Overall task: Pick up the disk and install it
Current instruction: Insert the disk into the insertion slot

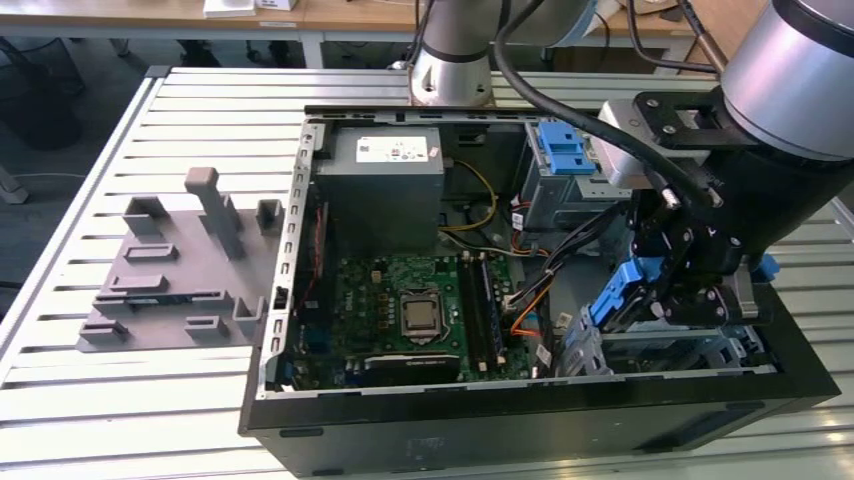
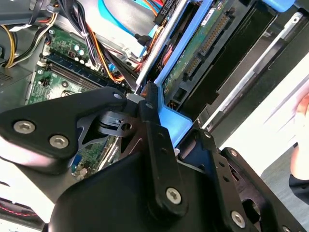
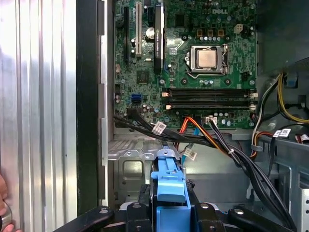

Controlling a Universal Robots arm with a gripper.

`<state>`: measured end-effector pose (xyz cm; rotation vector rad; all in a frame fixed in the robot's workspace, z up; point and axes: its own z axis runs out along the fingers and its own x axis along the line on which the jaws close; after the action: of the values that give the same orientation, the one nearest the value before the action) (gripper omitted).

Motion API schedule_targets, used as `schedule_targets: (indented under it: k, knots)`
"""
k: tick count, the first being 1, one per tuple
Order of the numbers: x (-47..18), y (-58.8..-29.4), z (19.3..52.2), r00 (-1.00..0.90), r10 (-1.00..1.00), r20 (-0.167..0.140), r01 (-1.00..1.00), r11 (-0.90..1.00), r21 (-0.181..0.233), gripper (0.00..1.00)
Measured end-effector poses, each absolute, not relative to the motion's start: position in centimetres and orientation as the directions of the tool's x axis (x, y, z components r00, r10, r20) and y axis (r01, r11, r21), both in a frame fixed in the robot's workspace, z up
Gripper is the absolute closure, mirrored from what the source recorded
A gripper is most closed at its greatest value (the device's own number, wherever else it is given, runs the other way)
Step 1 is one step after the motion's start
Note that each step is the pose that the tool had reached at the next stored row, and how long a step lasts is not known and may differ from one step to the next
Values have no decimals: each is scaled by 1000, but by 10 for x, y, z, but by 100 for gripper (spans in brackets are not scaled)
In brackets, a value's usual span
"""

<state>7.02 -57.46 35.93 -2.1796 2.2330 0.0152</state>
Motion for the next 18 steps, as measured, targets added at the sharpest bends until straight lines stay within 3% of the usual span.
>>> schedule_targets:
  k: [11, 13, 14, 18]
  knots:
    - [70, -575, 359, -24, -999, -21, -1000, 24, -8, 63]
    - [70, -575, 359, -24, -999, -21, -1000, 24, -8, 62]
    - [70, -575, 359, -24, -999, -21, -1000, 24, -8, 56]
    - [70, -575, 358, -24, -999, -21, -1000, 24, -8, 56]
